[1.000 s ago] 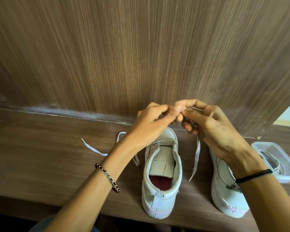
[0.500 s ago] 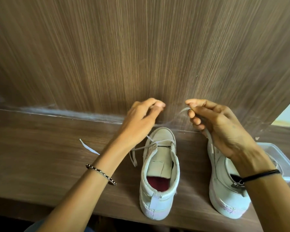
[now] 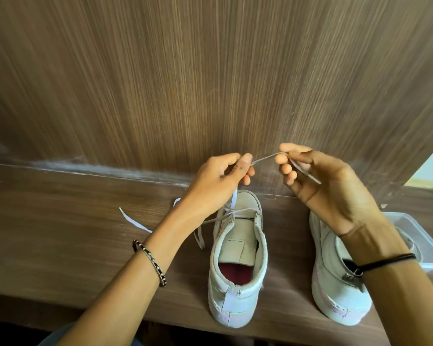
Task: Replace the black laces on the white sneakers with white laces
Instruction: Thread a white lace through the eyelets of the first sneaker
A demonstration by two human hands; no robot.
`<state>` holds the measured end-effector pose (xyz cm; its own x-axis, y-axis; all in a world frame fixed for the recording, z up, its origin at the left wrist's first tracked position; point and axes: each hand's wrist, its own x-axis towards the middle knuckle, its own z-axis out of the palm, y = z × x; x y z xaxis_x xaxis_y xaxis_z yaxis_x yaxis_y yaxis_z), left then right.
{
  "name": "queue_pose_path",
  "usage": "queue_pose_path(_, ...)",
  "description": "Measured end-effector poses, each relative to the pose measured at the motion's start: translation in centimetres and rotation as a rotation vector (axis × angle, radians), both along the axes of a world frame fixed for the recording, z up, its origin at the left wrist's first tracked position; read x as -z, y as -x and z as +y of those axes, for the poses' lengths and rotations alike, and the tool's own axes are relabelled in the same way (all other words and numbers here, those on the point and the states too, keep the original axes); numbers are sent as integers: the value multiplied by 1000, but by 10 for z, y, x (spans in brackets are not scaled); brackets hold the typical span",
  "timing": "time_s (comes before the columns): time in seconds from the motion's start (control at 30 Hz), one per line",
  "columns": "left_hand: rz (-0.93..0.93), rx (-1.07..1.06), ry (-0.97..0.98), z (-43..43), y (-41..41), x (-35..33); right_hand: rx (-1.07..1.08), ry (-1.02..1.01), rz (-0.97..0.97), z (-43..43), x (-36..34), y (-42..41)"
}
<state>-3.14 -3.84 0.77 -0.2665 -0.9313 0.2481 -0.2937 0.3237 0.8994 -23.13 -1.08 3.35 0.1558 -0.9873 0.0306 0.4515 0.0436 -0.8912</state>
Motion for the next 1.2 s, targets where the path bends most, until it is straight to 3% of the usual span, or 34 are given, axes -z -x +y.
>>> queue_pose_path(0.1,16,-46,-29,-4,5,3,-122,19,-144,6,-7,-1)
queue_pose_path(0.2,-1,-227,16,-9,3,9,-142,166,-21,7,-5,-4)
queue_pose_path(0.33,-229,-295,107,-1,-12,8,173,203,198,-2,14,-6)
queue_pose_path(0.43,-468,-246,31,19,-15,10,403,239,496,-7,25,-4)
queue_pose_path(0.53,-640,-191,-106,33,-13,17,493,268,608,-12,31,-1)
queue_pose_path(0.67,-723,-173,-162,39,-12,18,347,320,611,-12,29,-2)
queue_pose_path(0.8,-771,-203,-70,41,-11,19,139,391,900,-8,36,-15)
queue_pose_path(0.97,-665,-204,-65,36,-19,19,-37,483,1159,-5,41,-28)
queue_pose_path(1.2,-351,-140,-326,28,-34,18,-170,528,1389,-9,45,-28)
